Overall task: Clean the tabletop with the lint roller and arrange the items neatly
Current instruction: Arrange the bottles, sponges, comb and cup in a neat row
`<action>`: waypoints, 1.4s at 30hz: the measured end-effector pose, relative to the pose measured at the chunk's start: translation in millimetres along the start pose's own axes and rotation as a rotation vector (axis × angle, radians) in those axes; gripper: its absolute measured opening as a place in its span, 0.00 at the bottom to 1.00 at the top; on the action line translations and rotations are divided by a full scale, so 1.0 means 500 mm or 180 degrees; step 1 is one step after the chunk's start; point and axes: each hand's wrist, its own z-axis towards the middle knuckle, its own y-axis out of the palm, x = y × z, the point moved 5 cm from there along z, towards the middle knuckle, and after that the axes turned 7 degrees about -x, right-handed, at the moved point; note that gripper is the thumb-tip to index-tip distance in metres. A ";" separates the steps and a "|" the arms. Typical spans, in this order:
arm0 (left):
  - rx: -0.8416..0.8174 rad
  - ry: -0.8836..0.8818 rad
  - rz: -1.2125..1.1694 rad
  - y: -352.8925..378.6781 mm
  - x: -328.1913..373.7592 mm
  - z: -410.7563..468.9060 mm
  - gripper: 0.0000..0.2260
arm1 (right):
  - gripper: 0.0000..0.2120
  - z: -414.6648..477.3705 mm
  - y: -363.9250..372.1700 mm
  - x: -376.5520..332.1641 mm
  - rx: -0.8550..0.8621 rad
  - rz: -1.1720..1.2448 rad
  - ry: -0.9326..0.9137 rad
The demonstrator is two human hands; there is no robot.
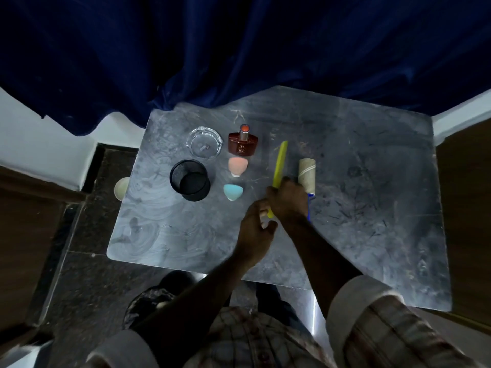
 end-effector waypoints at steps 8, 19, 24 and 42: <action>0.0041 0.0025 -0.0536 0.010 0.080 0.021 0.13 | 0.11 -0.106 -0.096 0.066 0.0090 0.1763 -0.0706; -0.0074 0.0093 -0.1108 0.041 0.171 0.070 0.10 | 0.14 -0.146 -0.111 0.121 -0.0636 0.3755 -0.0327; -0.0496 -0.0368 -0.1677 0.062 0.175 0.074 0.12 | 0.22 -0.149 -0.090 0.107 -0.1489 0.5203 0.0173; 0.0082 -0.1340 -0.2115 0.010 0.035 0.034 0.18 | 0.12 -0.019 -0.063 0.052 -0.0451 0.3997 -0.0161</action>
